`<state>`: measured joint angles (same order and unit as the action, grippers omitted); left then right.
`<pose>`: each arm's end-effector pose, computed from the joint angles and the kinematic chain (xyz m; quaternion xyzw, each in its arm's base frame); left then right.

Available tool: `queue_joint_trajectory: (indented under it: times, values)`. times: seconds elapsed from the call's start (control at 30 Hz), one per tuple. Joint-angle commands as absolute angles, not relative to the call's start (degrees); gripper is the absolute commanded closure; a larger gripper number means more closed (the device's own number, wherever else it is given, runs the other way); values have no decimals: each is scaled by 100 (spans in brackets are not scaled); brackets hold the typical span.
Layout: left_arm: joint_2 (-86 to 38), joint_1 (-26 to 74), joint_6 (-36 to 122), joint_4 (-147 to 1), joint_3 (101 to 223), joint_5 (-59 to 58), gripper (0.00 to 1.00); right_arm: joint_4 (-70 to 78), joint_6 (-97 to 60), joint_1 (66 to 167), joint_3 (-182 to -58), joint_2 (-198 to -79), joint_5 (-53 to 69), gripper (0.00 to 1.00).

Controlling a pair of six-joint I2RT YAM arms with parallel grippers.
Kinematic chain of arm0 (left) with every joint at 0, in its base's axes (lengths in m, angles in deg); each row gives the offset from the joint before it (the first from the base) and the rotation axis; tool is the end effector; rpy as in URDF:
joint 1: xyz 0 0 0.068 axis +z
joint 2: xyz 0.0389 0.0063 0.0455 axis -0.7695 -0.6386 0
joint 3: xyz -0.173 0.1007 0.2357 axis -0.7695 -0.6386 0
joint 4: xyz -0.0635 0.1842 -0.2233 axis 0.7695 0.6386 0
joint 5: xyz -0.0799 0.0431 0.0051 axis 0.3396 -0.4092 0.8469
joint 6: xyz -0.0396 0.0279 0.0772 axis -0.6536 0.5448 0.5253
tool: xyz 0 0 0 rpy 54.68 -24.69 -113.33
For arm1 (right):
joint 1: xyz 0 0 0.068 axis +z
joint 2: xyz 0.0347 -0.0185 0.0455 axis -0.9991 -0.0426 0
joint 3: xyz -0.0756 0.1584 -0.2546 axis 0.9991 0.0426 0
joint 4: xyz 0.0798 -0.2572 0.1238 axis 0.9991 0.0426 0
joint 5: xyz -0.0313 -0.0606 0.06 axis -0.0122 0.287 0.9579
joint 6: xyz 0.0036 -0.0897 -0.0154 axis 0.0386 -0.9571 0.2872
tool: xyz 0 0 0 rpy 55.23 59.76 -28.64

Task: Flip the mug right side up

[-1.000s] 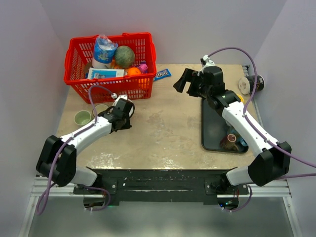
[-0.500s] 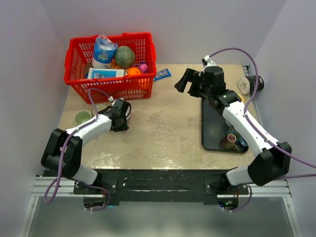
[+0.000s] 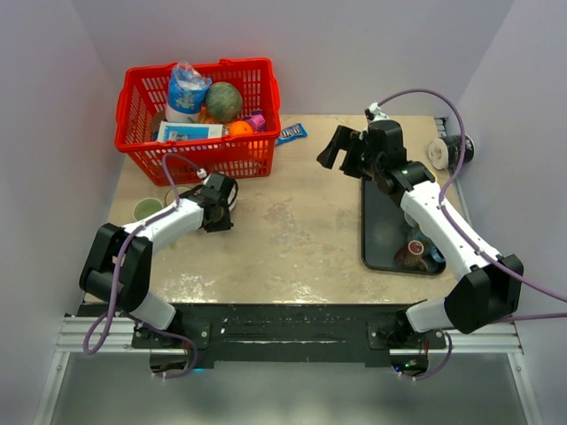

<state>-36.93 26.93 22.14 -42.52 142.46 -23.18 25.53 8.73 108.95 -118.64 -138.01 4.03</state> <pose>0.3221 -0.1174 0.1612 -0.1080 0.9613 0.0017 0.2534 0.3641 0.1486 0.3677 0.0789 0.8541 0.2655 0.4401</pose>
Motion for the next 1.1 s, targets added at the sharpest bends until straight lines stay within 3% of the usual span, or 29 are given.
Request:
queue_joint_trajectory:
  times: [0.0, 0.13, 0.27, 0.37, 0.47, 0.57, 0.67, 0.8, 1.07]
  values:
    - [-3752, 2720, 2270, -4434, 14571, -2271, 70, 2603, 969, 10848, -12065, -13636, 232, 1]
    - [-3533, 2711, 2323, -4425, 14589, -2324, 61, 3110, 1031, 10787, -12222, -13767, -100, 1]
    - [-3453, 2720, 2358, -4373, 14642, -2377, 59, 3473, 1022, 10716, -12442, -13925, -251, 1]
    - [-3410, 2711, 2367, -4268, 14712, -2342, 53, 3543, 1048, 10646, -12477, -13943, -242, 1]
    - [-3146, 2702, 2366, -4127, 14774, -2351, 43, 3692, 1013, 10584, -12556, -13934, -426, 1]
    - [-2734, 2702, 2375, -3943, 14879, -2377, 25, 3947, 917, 10462, -12600, -13926, -646, 1]
    - [-2303, 2702, 2463, -3863, 14984, -2359, 17, 4316, 864, 10268, -12557, -13926, -1233, 1]
    - [-1513, 2588, 2648, -4546, 14784, -2272, 12, 4607, 671, 10075, -12460, -13768, -2629, 1]
    - [-904, 2579, 2964, -6085, 14484, -1394, 7, 5336, 503, 9556, -12645, -13698, -3152, 1]
